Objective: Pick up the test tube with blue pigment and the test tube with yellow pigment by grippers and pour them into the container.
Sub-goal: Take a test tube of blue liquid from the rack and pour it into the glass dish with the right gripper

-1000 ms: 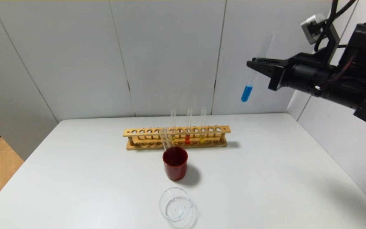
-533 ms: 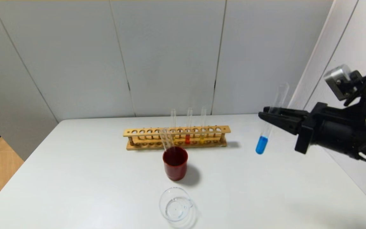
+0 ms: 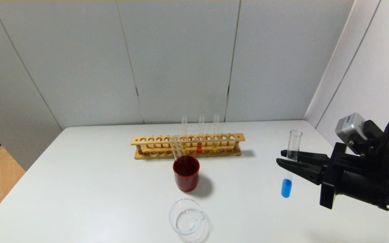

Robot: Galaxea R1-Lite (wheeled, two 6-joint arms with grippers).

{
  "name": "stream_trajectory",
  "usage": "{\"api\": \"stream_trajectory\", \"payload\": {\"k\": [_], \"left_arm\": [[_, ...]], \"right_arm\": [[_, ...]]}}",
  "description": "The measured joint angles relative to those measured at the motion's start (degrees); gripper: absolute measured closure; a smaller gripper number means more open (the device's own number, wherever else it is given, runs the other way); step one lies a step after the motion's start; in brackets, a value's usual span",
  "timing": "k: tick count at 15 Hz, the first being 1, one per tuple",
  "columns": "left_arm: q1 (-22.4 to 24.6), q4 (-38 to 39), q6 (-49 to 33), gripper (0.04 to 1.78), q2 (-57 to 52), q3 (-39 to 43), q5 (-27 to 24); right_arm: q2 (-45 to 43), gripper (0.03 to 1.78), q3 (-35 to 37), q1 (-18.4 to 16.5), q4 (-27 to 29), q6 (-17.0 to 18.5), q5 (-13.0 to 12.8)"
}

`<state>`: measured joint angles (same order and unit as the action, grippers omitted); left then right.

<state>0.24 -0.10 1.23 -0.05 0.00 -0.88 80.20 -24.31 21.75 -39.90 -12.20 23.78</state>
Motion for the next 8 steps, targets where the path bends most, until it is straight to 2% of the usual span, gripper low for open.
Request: {"api": "stream_trajectory", "payload": {"k": [3, 8], "left_arm": [[0.0, 0.0, 0.0, 0.07, 0.0, 0.0, 0.0], [0.0, 0.0, 0.0, 0.07, 0.0, 0.0, 0.0]], "right_arm": [[2.3, 1.48, 0.1, 4.3, 0.0, -4.3, -0.2], [9.6, 1.48, -1.2, 8.9, 0.2, -15.2, -0.7]]}}
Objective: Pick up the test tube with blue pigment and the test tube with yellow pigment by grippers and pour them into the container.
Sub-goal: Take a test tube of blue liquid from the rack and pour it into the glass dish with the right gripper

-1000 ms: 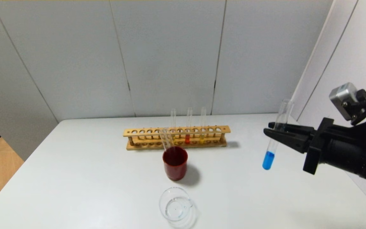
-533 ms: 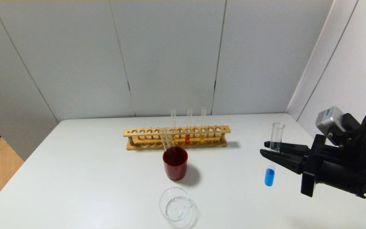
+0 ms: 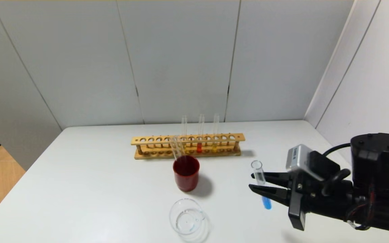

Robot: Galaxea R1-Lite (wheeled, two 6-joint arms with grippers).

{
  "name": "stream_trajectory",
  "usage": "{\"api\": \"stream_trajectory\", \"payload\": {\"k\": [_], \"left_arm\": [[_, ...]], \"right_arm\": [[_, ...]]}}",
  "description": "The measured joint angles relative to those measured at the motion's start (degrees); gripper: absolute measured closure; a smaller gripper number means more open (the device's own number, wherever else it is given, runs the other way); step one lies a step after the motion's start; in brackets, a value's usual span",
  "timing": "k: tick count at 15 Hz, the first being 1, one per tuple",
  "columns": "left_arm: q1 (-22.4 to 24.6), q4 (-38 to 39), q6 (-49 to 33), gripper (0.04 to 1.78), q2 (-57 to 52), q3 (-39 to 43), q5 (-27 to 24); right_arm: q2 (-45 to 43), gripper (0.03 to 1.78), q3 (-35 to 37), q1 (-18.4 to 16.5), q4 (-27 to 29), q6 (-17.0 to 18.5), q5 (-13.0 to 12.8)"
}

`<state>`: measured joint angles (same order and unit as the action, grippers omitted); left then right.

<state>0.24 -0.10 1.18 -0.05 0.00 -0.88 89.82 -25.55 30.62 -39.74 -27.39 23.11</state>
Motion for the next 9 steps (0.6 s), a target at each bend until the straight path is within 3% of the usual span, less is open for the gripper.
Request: {"api": "stream_trajectory", "payload": {"k": [2, 7, 9], "left_arm": [[0.0, 0.0, 0.0, 0.07, 0.0, 0.0, 0.0], [0.0, 0.0, 0.0, 0.07, 0.0, 0.0, 0.0], [0.0, 0.0, 0.0, 0.07, 0.0, 0.0, 0.0]], "right_arm": [[3.6, 1.48, -2.5, 0.7, 0.2, -2.0, -0.4], [13.3, 1.48, -11.2, 3.1, 0.7, -8.8, -6.2], [16.9, 1.48, -14.0, 3.7, 0.8, -12.0, -7.1]]}}
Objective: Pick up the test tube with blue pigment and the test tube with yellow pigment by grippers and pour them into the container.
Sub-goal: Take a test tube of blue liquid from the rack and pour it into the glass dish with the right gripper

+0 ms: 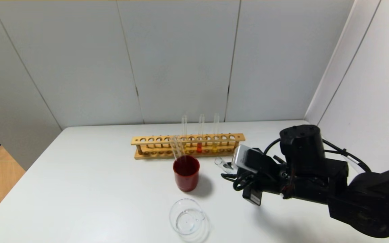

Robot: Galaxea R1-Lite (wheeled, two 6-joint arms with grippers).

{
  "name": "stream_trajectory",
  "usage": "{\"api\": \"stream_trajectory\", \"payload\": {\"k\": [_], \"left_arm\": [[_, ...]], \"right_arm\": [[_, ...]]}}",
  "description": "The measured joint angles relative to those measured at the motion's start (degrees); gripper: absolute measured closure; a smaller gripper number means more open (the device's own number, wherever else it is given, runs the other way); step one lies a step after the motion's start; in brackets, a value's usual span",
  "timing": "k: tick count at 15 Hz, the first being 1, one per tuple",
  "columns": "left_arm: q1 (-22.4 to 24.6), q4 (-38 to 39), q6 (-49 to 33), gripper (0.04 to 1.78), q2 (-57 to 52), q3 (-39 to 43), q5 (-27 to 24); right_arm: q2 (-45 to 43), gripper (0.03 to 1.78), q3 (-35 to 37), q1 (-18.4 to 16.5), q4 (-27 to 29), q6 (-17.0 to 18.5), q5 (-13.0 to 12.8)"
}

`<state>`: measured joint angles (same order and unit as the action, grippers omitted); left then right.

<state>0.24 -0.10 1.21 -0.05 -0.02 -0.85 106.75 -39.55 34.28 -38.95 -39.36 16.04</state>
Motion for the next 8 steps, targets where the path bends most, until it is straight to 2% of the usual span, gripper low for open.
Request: {"api": "stream_trajectory", "payload": {"k": [6, 7, 8], "left_arm": [[0.0, 0.0, 0.0, 0.07, 0.0, 0.0, 0.0], [0.0, 0.0, 0.0, 0.07, 0.0, 0.0, 0.0], [0.0, 0.0, 0.0, 0.07, 0.0, 0.0, 0.0]], "right_arm": [[4.1, 1.48, -1.6, 2.0, 0.9, -10.7, -0.3], [4.1, 1.48, -1.7, 2.1, 2.3, -12.9, -0.6], [4.0, 1.48, -1.9, 2.2, 4.6, -15.1, -1.9]]}}
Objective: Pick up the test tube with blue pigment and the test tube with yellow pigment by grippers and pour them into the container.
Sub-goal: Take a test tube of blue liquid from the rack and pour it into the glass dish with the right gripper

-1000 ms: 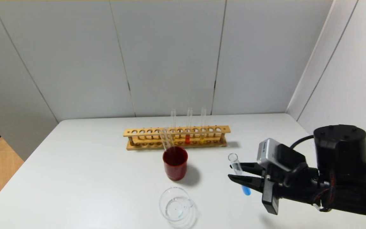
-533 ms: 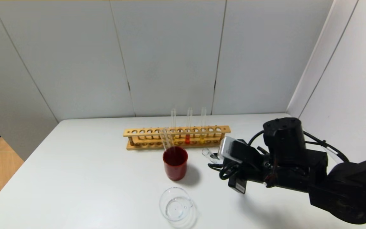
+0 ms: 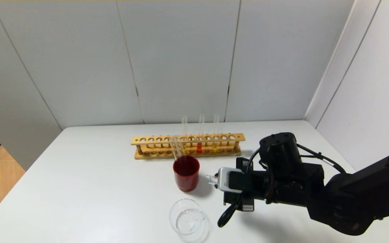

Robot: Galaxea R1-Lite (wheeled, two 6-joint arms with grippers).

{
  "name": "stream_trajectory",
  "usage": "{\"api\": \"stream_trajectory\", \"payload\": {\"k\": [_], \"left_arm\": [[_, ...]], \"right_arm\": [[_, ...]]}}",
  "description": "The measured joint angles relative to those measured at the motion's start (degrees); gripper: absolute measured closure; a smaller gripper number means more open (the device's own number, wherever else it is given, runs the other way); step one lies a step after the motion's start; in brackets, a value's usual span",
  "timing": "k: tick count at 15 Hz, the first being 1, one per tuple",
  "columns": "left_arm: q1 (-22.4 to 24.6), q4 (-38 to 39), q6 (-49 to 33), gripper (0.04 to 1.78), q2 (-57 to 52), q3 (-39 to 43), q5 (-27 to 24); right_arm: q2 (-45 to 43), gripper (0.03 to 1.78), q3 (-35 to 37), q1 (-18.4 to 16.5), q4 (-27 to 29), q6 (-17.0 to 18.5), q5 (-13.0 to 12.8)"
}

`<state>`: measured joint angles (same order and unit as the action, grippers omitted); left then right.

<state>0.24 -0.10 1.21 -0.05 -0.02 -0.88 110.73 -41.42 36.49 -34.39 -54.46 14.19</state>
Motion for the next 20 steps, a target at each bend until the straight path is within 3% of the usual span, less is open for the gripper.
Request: {"api": "stream_trajectory", "payload": {"k": [3, 8, 10, 15, 20], "left_arm": [[0.0, 0.0, 0.0, 0.07, 0.0, 0.0, 0.0], [0.0, 0.0, 0.0, 0.07, 0.0, 0.0, 0.0], [0.0, 0.0, 0.0, 0.07, 0.0, 0.0, 0.0], [0.0, 0.0, 0.0, 0.07, 0.0, 0.0, 0.0], [0.0, 0.0, 0.0, 0.07, 0.0, 0.0, 0.0]], "right_arm": [[-0.4, 1.48, -2.6, 0.3, 6.4, -4.6, -5.7], [0.4, 1.48, -10.4, 2.7, 15.4, -5.3, -8.5], [1.4, 1.48, -11.9, 4.1, 16.5, -6.0, -9.9], [2.5, 1.48, -12.5, 6.0, 16.8, -14.1, -16.9], [2.6, 1.48, -12.7, 8.8, 16.9, -14.4, -17.4]]}}
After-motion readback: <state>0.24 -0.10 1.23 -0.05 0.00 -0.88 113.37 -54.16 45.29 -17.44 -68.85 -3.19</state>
